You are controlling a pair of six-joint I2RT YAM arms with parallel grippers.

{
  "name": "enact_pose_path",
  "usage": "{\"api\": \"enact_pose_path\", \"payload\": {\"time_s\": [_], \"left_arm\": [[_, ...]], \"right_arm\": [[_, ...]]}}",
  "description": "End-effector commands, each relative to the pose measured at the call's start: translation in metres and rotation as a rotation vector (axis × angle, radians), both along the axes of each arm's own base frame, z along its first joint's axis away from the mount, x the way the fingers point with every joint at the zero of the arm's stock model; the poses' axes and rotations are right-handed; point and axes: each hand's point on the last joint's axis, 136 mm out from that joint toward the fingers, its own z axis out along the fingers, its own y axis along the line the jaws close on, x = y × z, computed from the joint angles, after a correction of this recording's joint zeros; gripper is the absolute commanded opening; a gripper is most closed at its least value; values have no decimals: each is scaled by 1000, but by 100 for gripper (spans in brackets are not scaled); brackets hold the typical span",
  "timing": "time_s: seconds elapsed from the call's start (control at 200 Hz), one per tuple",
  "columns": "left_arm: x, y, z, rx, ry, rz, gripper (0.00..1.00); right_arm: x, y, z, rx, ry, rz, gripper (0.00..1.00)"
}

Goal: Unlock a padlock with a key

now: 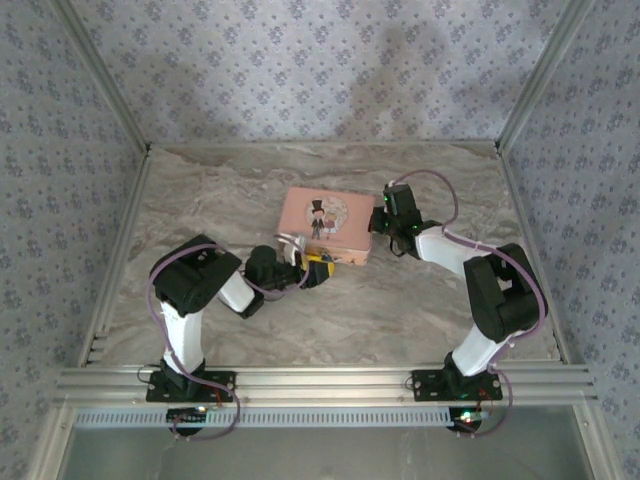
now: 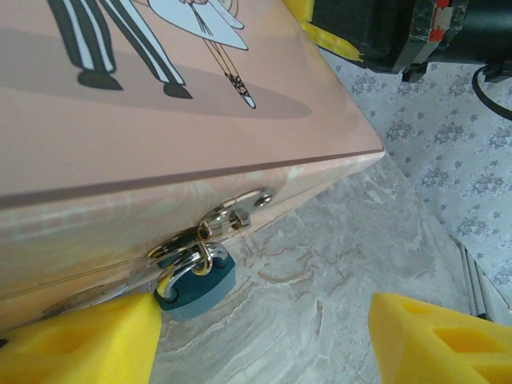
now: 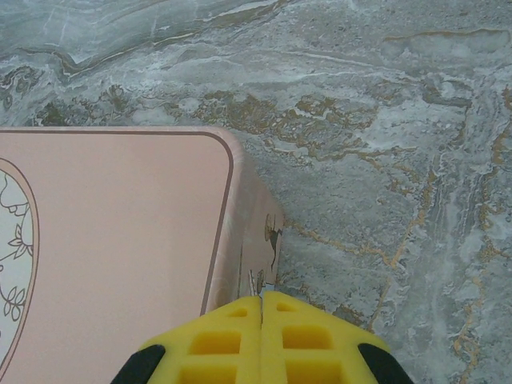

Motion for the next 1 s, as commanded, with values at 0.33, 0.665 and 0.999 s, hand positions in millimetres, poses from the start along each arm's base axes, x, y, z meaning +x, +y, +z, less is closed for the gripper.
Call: {"api": "enact_pose_path", "payload": {"time_s": [0.33,0.665,0.999], "left_arm": [[-12,-2,15,-49,-39,-43,68],[-14,-17,3,-37,-23,-56,74],[8,9,-1,14,-53,125,80]], "right_arm": [[-9,11,-5,5,21,45,0],[-9,13,-6,5,21,44,0],[-11,10,-5,-1,16,41,0]]}}
